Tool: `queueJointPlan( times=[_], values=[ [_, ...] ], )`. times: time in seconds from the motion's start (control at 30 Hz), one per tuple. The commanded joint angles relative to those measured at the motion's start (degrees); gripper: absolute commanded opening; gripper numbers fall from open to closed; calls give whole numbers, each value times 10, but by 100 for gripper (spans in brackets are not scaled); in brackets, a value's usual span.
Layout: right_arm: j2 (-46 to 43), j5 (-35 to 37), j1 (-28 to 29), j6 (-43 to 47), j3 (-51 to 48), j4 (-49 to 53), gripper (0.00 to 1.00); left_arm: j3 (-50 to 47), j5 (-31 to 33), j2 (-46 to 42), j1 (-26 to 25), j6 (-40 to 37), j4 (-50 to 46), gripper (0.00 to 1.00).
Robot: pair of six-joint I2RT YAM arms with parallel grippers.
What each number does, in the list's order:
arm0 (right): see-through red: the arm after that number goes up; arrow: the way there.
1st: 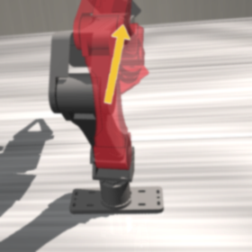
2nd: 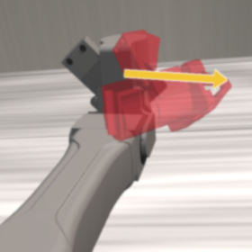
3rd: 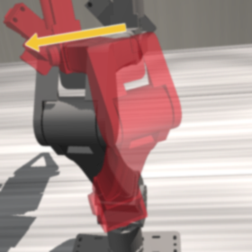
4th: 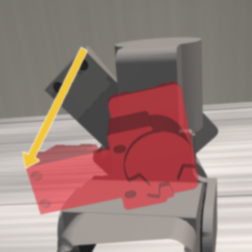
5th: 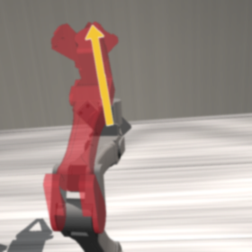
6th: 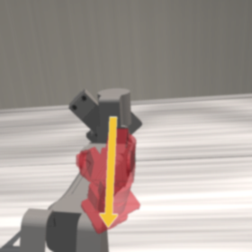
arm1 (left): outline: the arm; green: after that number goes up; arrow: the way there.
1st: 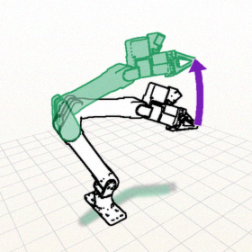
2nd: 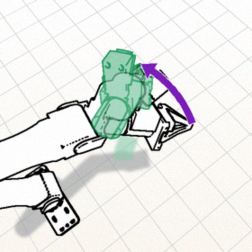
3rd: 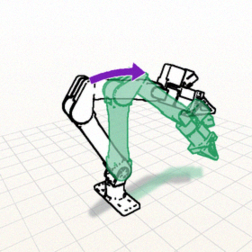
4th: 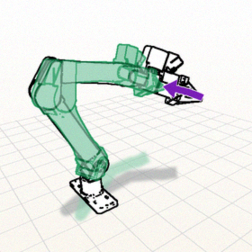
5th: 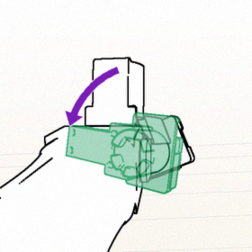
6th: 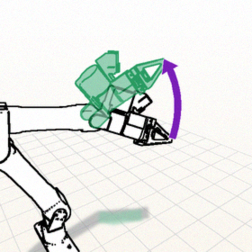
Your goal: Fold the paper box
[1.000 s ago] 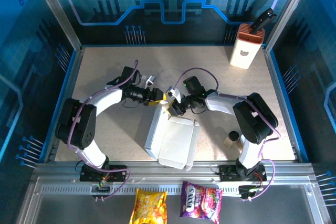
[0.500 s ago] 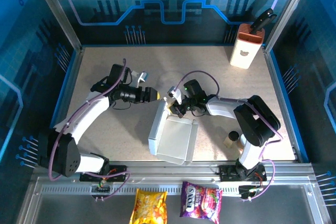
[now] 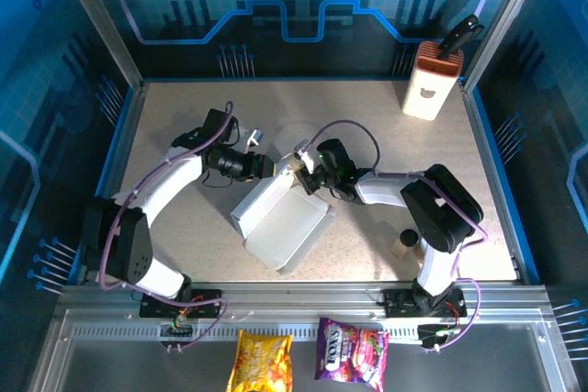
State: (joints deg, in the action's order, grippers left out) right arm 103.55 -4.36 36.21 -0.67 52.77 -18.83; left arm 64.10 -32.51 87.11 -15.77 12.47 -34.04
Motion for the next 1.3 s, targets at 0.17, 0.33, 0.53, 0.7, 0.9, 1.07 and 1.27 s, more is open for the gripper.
queueJointPlan(
  times=[0.17,0.33,0.53,0.7,0.9,1.07,1.27],
  values=[
    [12,11,-6,-12,13,-36,0,15,6,37,-2,-8,10,30],
    [-6,3,2,-22,3,-10,0,7,7,45,-1,-1,18,28],
    [-34,17,35,-43,-10,29,0,-6,3,48,-2,20,42,28],
    [-51,36,53,-65,-20,38,0,-14,1,50,-2,28,51,28],
    [-57,49,72,-72,-3,58,0,-20,-5,50,-2,36,62,28],
    [-47,65,84,-98,-27,38,0,-29,-2,44,-2,48,73,28],
    [-18,103,94,-118,-67,-9,0,-37,5,23,-2,75,92,30]
  ],
)
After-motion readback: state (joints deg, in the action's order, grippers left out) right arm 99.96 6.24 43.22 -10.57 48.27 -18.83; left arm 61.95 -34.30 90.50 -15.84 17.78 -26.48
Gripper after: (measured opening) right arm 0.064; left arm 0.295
